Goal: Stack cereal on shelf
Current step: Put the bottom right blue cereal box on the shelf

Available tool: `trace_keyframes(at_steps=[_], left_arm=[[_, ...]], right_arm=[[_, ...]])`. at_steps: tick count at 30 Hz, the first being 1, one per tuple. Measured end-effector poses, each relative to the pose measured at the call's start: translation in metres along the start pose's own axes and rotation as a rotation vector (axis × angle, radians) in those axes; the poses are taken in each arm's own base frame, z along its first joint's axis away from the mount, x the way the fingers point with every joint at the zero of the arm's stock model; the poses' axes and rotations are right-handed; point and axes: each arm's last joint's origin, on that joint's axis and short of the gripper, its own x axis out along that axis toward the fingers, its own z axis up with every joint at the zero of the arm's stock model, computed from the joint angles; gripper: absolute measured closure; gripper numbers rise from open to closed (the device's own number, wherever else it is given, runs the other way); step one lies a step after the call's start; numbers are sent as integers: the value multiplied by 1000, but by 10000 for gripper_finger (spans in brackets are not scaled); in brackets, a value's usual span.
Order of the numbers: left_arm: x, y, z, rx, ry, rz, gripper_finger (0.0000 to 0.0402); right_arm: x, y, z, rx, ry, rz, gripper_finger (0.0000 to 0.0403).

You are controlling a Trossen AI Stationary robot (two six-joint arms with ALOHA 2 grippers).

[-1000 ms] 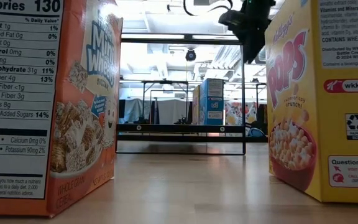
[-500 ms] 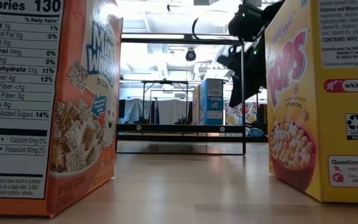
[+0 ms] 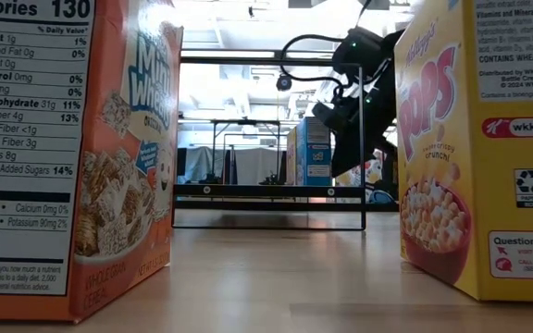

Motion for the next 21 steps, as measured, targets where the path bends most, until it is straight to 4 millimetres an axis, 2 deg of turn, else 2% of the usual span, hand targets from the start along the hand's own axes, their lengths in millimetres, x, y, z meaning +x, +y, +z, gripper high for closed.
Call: trace_keyframes(at_steps=[14,21], left_arm=[[0,0,0,0,2,0,401],[0,0,0,0,5,0,401]], right_arm=[[0,2,1,11,7,44,403],[-23,-6,17,-5,-85,-4,403]])
